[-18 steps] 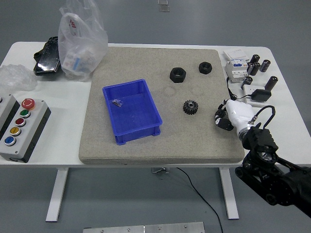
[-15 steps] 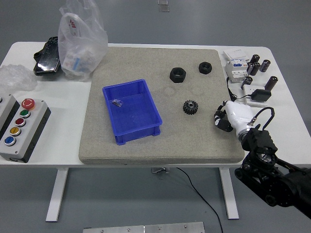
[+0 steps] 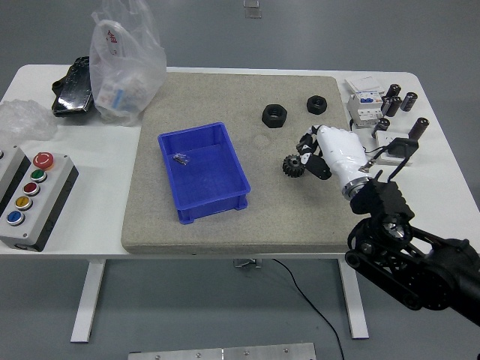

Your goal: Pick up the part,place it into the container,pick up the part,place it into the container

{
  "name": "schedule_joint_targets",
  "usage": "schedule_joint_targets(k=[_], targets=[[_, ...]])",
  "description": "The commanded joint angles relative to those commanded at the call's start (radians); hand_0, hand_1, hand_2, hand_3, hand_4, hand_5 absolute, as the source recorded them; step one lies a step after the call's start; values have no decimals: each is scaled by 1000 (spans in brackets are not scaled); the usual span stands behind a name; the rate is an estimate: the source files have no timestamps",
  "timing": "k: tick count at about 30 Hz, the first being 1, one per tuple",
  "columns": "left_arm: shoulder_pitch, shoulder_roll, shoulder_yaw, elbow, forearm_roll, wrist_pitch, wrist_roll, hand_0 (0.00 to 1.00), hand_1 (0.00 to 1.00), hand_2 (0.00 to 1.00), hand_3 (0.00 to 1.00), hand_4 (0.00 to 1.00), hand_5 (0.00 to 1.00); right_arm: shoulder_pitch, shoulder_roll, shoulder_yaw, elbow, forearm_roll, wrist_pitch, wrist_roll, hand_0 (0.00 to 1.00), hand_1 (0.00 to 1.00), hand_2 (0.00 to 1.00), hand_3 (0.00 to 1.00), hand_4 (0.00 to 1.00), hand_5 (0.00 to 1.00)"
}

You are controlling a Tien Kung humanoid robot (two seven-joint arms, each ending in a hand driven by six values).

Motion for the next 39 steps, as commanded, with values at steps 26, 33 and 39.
schedule_joint_targets(k=[26,33,39], targets=[[-5,0,3,0,4,0,6,650,535,533,614,707,365,167,111,-236,-7,-78,42,-60,365,557,595,601,376,217],[-3,0,2,0,6,0,8,650,535,534,615,707,363,144,99,-99,-135,-66,80,-115,363,636,759,719,652,356],[-2,1,-1,0,9,0,9,650,535,534,615,707,363,141,97,-84,-263,2,141,-134,374,697,874,957,927,556]])
